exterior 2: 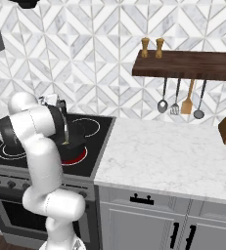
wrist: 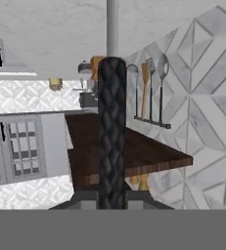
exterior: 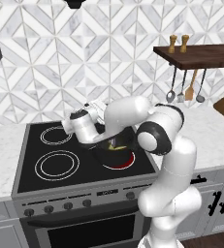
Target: Put the lemon wedge and lemon wedge in the pot. Retrieve the spatula and lightly stir the vegetables in the pot.
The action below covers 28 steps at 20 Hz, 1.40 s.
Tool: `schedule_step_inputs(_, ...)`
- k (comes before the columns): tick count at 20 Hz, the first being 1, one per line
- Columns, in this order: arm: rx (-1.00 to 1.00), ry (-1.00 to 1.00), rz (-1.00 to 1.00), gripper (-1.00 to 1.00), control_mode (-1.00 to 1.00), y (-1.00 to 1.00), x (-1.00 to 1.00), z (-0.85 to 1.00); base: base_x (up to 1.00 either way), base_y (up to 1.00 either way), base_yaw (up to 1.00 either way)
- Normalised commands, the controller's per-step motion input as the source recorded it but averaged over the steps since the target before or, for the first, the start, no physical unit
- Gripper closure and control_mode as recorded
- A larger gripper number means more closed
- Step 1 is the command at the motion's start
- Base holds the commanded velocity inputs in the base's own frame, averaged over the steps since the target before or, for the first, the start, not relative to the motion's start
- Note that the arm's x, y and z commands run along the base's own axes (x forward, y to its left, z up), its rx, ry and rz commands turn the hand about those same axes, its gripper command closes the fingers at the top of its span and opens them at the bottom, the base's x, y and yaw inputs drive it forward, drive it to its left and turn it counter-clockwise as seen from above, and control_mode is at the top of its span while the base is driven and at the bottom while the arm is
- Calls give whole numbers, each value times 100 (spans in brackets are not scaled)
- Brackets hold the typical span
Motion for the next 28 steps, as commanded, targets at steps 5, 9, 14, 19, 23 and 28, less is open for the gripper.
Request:
schedule_step_inputs(5,-6,3,0,100,-100,9,15,-36,0,0,0)
schedule_step_inputs(9,-5,1,0,100,-100,0,9,-46,0,0,0)
schedule_step_inputs(14,-1,0,0,100,-100,0,0,-12,0,0,0)
schedule_step_inputs(19,0,13,0,100,-100,-6,1,28,0,0,0)
schedule_step_inputs(23,0,20,0,100,-100,-14,0,26,0,0,0)
schedule_step_inputs(28,0,16,0,100,-100,-10,-6,22,0,0,0)
